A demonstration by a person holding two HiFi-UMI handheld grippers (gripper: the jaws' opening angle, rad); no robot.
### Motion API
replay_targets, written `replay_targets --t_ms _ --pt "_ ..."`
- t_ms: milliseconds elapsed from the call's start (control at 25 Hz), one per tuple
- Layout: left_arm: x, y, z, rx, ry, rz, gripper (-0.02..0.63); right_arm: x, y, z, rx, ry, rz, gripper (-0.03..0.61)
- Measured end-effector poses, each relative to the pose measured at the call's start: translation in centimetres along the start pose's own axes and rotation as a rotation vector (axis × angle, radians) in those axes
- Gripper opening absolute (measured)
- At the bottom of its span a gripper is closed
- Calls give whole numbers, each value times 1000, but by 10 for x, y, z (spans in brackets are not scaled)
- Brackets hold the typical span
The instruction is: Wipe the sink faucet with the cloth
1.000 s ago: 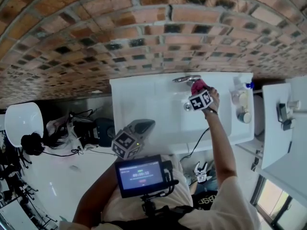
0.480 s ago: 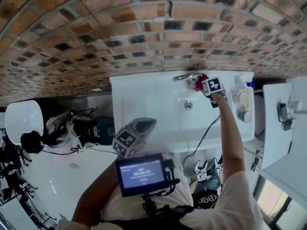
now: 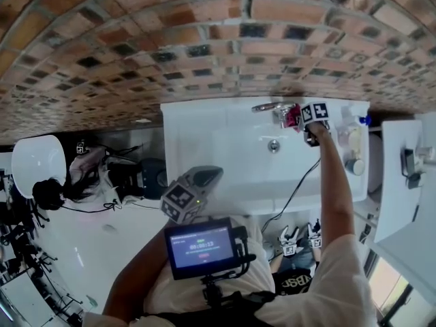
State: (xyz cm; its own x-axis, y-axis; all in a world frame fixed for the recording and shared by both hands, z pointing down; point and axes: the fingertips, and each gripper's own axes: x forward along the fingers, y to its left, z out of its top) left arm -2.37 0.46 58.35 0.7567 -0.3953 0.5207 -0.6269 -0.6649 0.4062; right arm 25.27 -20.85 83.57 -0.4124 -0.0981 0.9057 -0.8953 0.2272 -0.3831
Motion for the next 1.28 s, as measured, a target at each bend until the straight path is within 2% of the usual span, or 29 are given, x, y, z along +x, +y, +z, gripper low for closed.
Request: replay_targets --t_ms 200,320,440,600,720,880,1080,1280 --pt "-1 2 -3 -8 14 5 -9 3 -4 4 3 -20 -23 92" --pt "1 3 -3 -8 12 3 -8 -15 -9 7 -2 -93 -74 92" --pt "3 1 -1 6 5 -11 -9 -57 -12 14 -6 -233 -161 92" --pt "3 -4 3 20 1 -44 -8 -137 13 17 -50 -480 -260 92" --pt "1 -7 9 35 -14 -67 -8 -184 41 1 -60 -613 -268 92" --pt "-2 -10 20 48 -43 -94 -8 -220 80 -24 -89 -721 -260 92" --pt "-11 -12 19 54 -48 -102 -8 -220 112 -41 -154 -746 -271 94" --pt "-16 -14 17 61 -49 -104 -8 -194 85 -17 -120 -658 -255 94"
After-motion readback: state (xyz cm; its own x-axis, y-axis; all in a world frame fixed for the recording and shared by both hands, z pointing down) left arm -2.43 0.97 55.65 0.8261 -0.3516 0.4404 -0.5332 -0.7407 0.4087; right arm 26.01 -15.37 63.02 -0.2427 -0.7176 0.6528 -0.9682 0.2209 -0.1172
